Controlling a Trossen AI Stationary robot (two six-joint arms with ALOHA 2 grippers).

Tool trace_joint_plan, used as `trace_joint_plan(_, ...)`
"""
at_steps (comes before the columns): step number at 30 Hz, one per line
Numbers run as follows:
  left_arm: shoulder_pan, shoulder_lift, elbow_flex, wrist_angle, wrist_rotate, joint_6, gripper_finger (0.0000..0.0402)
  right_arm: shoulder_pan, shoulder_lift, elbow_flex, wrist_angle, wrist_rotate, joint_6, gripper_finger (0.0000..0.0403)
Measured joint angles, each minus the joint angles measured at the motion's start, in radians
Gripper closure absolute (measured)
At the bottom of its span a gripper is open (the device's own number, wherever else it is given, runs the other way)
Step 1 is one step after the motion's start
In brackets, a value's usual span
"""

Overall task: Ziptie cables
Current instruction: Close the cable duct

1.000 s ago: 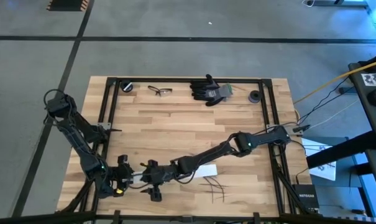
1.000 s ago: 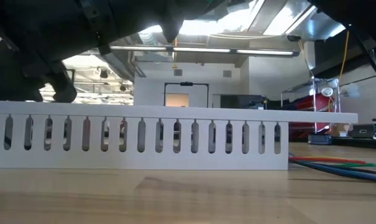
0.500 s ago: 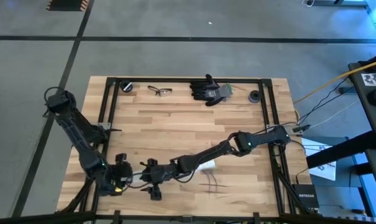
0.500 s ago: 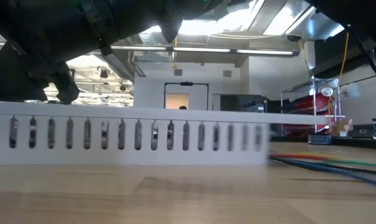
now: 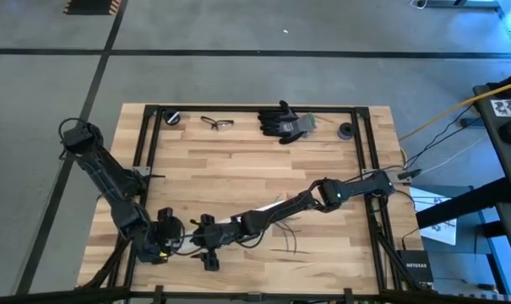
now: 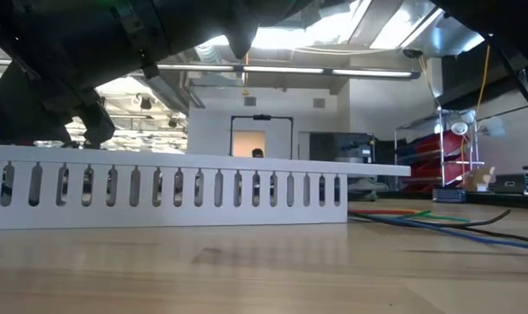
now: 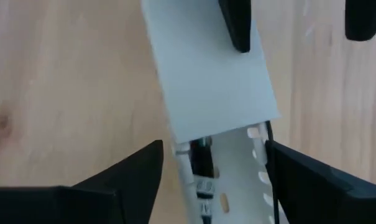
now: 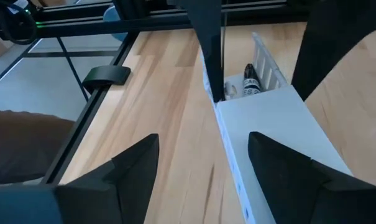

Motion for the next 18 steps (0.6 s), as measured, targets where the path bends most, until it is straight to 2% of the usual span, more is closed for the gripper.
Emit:
trace_joint_plan(4,0.001,-0.057,0.066,-0.180,0.041,-0.026,0.0136,-0.001,-0.013,0.000,-0.012,-0.001,-0.024,0.0165)
trace_joint_plan(8,-0.021,-0.099,0.132,-0.292,0.039,-0.056,0.0143,-0.006,-0.035,-0.004,-0.045,0.001,-0.032,0.0165)
trace_joint_plan(13,-0.052,-0.103,0.146,-0.225,-0.047,-0.101,0.0148,-0.010,-0.070,-0.008,-0.089,0.037,-0.068,0.0165)
trace_joint_plan(18,-0.060,-0.025,0.142,-0.220,-0.088,-0.132,0.0148,-0.020,-0.115,-0.009,-0.211,0.085,-0.121,0.0165)
